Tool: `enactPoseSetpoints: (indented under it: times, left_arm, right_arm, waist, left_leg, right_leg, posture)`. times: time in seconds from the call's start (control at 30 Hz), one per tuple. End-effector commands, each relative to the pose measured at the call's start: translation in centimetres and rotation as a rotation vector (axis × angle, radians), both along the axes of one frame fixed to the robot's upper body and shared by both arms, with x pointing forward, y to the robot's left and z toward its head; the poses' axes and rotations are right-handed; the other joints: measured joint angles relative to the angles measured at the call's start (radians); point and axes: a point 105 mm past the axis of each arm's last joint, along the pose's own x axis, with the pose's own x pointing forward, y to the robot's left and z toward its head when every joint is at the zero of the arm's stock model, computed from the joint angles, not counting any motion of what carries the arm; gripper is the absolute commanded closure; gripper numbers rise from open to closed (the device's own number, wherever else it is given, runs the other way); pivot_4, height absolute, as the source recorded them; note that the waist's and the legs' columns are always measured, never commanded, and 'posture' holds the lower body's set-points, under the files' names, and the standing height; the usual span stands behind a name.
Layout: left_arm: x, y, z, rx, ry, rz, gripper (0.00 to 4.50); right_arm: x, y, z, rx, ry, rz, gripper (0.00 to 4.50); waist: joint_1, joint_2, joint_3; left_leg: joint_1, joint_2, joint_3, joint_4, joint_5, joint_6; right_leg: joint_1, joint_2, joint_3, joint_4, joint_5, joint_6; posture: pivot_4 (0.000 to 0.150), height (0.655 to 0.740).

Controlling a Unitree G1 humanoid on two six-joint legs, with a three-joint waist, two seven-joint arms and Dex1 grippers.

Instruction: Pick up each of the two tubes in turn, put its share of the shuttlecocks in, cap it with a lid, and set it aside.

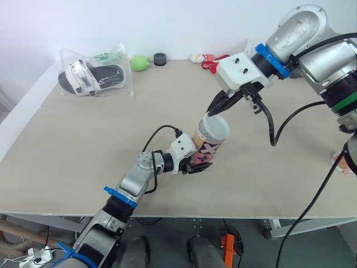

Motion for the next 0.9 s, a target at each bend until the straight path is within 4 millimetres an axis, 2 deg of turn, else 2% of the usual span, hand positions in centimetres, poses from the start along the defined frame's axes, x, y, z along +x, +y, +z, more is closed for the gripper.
enactPoseSetpoints:
  times: [0.03,0.33,0.83,0.87,0.9]
  left_arm:
    - [0.2,0.2,-0.4,0.021,0.006,0.021,1.57]
    - [0.2,0.2,-0.4,0.02,0.006,0.023,1.57]
    - [0.2,0.3,-0.4,0.021,0.008,0.025,1.57]
    - [0.2,0.2,-0.4,0.021,0.007,0.025,1.57]
    - [0.2,0.2,-0.4,0.021,0.007,0.025,1.57]
  right_arm:
    - [-0.3,-0.4,0.2,-0.031,-0.005,0.018,4.45]
    - [-0.2,-0.6,-1.1,-0.058,0.008,0.031,4.45]
    - [-0.2,-0.8,-2.2,-0.084,0.008,0.044,4.45]
    - [-0.2,-0.8,-2.3,-0.084,0.008,0.045,4.16]
    - [-0.1,-0.7,-2.3,-0.082,0.007,0.045,4.16]
  waist:
    - [0.0,0.0,0.0]
    - [0.001,0.0,0.0]
    - [0.002,0.0,0.0]
    - [0.002,0.0,0.0]
    - [0.002,0.0,0.0]
  left_leg:
    - [0.0,0.0,0.0,0.0,0.0,0.0]
    - [0.0,0.0,0.0,0.0,0.0,0.0]
    - [0.0,0.0,-0.001,0.0,0.0,0.0]
    - [0.0,0.0,-0.001,0.0,0.0,0.0]
    - [0.0,0.0,-0.001,0.0,0.0,0.0]
  right_leg:
    - [0.0,0.0,0.0,0.0,0.0,0.0]
    - [0.0,0.0,0.0,0.0,0.0,0.0]
    - [0.0,0.0,-0.001,0.0,0.0,0.0]
    - [0.0,0.0,-0.001,0.0,0.0,0.0]
    - [0.0,0.0,-0.001,0.0,0.0,0.0]
  posture:
    - [0.15,0.74]
    - [0.15,0.74]
    - [0.15,0.74]
    - [0.15,0.74]
    - [0.15,0.74]
